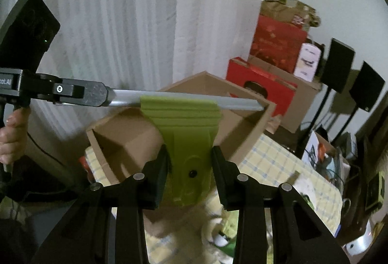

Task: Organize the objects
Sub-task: 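Carry the squeegee with the right tool over the cardboard box, then lower the squeegee into the box and open the right tool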

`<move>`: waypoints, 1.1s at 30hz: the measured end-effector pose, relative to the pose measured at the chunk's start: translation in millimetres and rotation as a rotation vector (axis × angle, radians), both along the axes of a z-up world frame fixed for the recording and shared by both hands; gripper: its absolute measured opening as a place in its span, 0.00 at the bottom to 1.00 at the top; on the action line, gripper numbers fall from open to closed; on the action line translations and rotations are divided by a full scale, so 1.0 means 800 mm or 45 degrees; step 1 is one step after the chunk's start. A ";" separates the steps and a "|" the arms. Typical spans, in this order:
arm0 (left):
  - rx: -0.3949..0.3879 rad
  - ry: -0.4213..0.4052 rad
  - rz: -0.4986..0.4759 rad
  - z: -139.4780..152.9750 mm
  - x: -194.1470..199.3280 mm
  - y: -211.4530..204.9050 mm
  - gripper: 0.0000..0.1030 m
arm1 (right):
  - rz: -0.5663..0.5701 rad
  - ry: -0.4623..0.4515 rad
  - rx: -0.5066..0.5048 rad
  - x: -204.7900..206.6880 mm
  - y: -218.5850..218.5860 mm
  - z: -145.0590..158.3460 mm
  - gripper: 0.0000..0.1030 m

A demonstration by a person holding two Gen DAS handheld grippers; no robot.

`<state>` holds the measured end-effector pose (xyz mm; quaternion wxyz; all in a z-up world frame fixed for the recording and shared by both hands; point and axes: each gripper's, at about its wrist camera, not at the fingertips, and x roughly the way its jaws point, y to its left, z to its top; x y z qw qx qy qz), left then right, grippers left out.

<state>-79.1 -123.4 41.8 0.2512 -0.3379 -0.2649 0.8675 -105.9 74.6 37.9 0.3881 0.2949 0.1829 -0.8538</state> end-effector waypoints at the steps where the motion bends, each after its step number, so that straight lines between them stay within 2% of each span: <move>1: 0.015 -0.003 0.003 -0.005 -0.002 -0.007 0.16 | 0.013 0.002 0.020 -0.004 -0.009 -0.003 0.34; 10: -0.008 -0.033 0.034 -0.037 -0.024 -0.035 0.16 | 0.089 -0.035 0.142 -0.043 -0.057 -0.038 0.33; 14: -0.002 -0.072 0.024 -0.062 -0.035 -0.044 0.16 | 0.121 -0.053 0.210 -0.057 -0.075 -0.058 0.32; 26: -0.012 -0.167 0.055 -0.118 -0.045 -0.072 0.16 | 0.211 -0.092 0.380 -0.077 -0.134 -0.114 0.31; 33: -0.118 -0.176 0.082 -0.128 -0.030 -0.076 0.17 | 0.271 -0.082 0.499 -0.075 -0.161 -0.128 0.30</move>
